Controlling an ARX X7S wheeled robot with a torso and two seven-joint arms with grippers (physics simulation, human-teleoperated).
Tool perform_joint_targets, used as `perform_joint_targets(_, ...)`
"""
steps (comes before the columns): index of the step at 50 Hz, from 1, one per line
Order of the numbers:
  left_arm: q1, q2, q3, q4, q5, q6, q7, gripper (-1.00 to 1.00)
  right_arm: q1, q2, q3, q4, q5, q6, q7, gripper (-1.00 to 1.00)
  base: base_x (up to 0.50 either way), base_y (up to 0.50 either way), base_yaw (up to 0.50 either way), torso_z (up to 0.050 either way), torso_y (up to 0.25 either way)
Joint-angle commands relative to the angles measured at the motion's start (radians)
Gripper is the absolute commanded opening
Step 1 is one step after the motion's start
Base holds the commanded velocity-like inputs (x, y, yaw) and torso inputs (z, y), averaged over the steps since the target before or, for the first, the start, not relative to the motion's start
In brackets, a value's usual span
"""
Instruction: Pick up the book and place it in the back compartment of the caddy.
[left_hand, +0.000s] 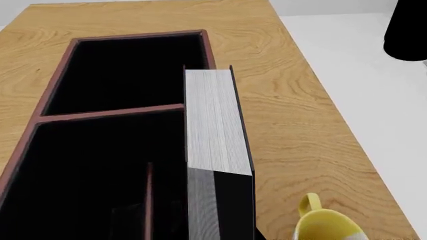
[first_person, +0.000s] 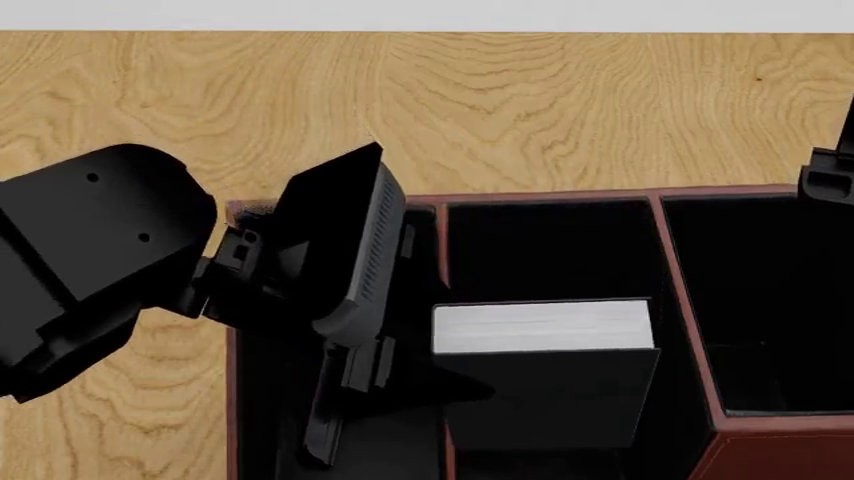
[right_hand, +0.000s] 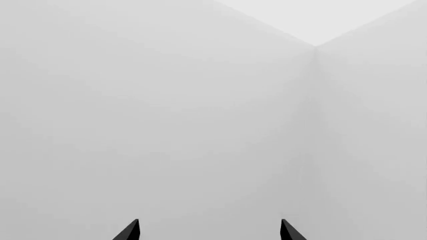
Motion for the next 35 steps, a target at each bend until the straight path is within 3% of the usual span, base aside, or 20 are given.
perform_joint_targets(1,0.001,0.021,-0.017,-0.018,-0.030,0.000,-0.006,-1.00,-0.008,0.005,0.010,-0.003,0.009,-0.001,0.005,1.00,0.00,0.00,0.00,0.000,0.000)
perform_joint_targets(35,0.045,0.081,0.014,-0.150,0.006,0.095,0.037,-1.00,-0.031,0.021,0.006,0.009,0.002,-0.024,0.012,1.00,0.00,0.00,0.00,0.000,0.001)
